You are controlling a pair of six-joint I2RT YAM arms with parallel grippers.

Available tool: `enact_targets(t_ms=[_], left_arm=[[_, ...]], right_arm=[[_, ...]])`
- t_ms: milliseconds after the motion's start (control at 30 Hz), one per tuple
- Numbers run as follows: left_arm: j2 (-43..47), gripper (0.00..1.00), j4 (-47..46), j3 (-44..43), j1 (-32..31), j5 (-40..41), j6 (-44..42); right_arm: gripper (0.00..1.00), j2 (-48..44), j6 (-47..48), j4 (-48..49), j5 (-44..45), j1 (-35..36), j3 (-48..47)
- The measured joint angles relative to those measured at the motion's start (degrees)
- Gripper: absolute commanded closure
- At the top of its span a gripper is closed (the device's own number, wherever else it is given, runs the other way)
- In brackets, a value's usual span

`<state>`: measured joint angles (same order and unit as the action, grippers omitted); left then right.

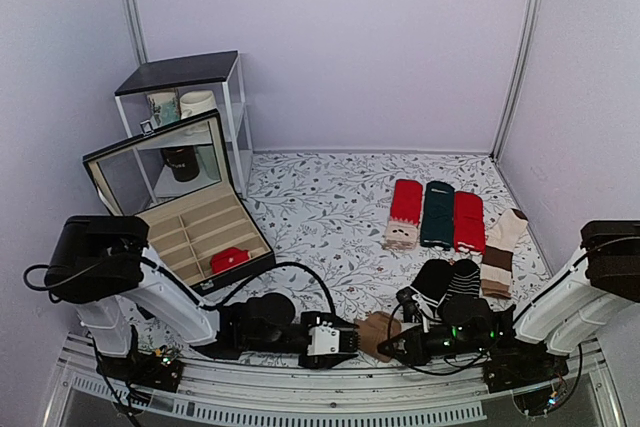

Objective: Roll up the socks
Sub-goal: Roll a pair of socks at the corner of the board.

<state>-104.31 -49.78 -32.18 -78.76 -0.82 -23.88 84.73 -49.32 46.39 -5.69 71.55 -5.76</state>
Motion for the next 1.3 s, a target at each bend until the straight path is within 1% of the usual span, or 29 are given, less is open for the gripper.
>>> enact_targets(t_ms=[167, 367, 533, 733, 933, 1000, 1067, 1133, 1167, 1233, 1300], left_arm=[[-3.9, 0.44, -3.0, -0.8, 2.1, -1.3, -0.6], [-5.1, 0.42, -4.3, -1.0, 3.6, -2.6, -0.3], [-6.3, 0.43, -3.8, -2.4, 4.3, -4.4, 0.1], [-9.7, 0.46, -2.1, -4.6, 4.4, -7.3, 1.3], [-10.1, 0.49, 0.5, -5.9, 4.9, -9.3, 3.0], [-10.1, 0.54, 1.2, -6.2, 5.1, -10.2, 3.7], [-10.1, 0.72, 1.6, -6.3, 5.3, -11.2, 4.6], [-10.1, 0.93, 2.7, -6.9, 5.5, -12.5, 5.3], [-10.0, 1.00, 3.5, -7.4, 5.7, -13.2, 5.8], [-9.7, 1.00, 5.1, -8.2, 6.0, -14.6, 6.5], [-9.2, 1.00, 7.2, -8.7, 6.3, -15.8, 7.0]], right_arm=[[0.98, 2.6, 0.0, 2.1, -1.7, -0.2, -1.2], [0.98, 2.5, 0.0, 2.3, -2.4, -0.4, -1.3], [0.99, 2.4, 0.2, 2.3, -2.8, -0.7, -1.2], [0.99, 2.7, 0.5, 2.3, -3.5, -1.1, -1.3], [0.99, 2.4, 0.7, 2.0, -4.2, -1.5, -1.4], [0.99, 2.2, 0.8, 1.6, -4.5, -1.7, -1.4], [0.99, 2.1, 1.1, 1.3, -5.0, -2.2, -1.4], [0.99, 1.9, 1.4, 0.9, -5.7, -2.7, -1.4], [0.99, 1.8, 1.5, 0.7, -6.1, -3.0, -1.5], [0.98, 1.5, 1.8, 0.0, -7.2, -3.8, -1.5], [0.92, 1.2, 2.2, -0.9, -8.2, -4.4, -1.6]])
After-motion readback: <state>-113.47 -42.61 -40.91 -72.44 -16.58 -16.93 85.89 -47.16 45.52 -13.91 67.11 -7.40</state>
